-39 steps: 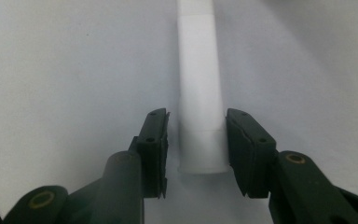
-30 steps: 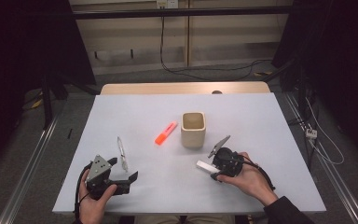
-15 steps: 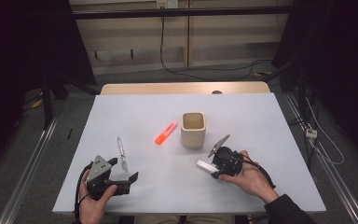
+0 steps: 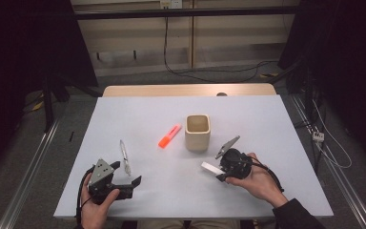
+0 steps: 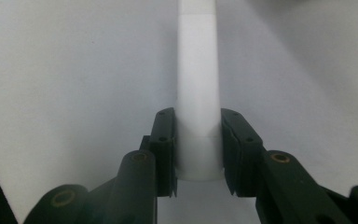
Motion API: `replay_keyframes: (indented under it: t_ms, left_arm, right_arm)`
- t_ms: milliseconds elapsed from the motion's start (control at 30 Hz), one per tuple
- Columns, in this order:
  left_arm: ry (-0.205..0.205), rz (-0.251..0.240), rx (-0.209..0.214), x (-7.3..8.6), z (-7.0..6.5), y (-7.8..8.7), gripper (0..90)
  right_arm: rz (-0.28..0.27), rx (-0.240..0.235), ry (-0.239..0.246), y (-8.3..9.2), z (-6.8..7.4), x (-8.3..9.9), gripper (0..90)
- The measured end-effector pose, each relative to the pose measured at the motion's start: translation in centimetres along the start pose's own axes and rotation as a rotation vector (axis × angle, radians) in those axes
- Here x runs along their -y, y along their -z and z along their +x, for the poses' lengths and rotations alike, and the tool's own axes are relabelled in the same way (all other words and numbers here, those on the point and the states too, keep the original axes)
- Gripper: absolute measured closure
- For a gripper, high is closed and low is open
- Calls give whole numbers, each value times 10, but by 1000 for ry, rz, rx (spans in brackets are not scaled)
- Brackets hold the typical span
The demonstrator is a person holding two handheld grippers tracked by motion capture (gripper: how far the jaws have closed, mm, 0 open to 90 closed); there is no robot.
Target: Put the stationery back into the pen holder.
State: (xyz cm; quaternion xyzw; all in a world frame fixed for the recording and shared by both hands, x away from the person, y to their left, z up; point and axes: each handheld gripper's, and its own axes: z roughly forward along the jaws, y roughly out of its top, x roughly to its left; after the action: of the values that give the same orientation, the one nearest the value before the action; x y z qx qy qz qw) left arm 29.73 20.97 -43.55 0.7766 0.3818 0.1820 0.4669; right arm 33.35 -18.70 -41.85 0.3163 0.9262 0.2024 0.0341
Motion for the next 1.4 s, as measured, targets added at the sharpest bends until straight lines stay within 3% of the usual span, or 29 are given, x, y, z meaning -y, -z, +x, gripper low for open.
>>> replay_keyframes:
  t_ms: [600, 767, 933, 1100, 1267, 1400]
  left_arm:
    - [-50, 37, 42, 0, -7, -8, 81]
    - [-98, 41, 61, -3, -14, -13, 77]
    - [-81, 43, 102, -4, -16, -17, 77]
    - [-135, 37, 114, -11, -22, -20, 77]
    - [-258, 35, 115, -22, -35, -23, 78]
    - [-288, 18, 121, -33, -40, -27, 79]
  right_arm:
    - [-84, -70, -8, 1, 0, -3, 683]
    - [-85, -77, 6, 0, 0, -6, 683]
    - [-97, -86, 25, 0, 3, -12, 683]
    - [-109, -93, 43, 0, 4, -20, 683]
    - [-110, -101, 62, -1, 4, -27, 683]
    - [-118, -101, 72, -1, 5, -33, 683]
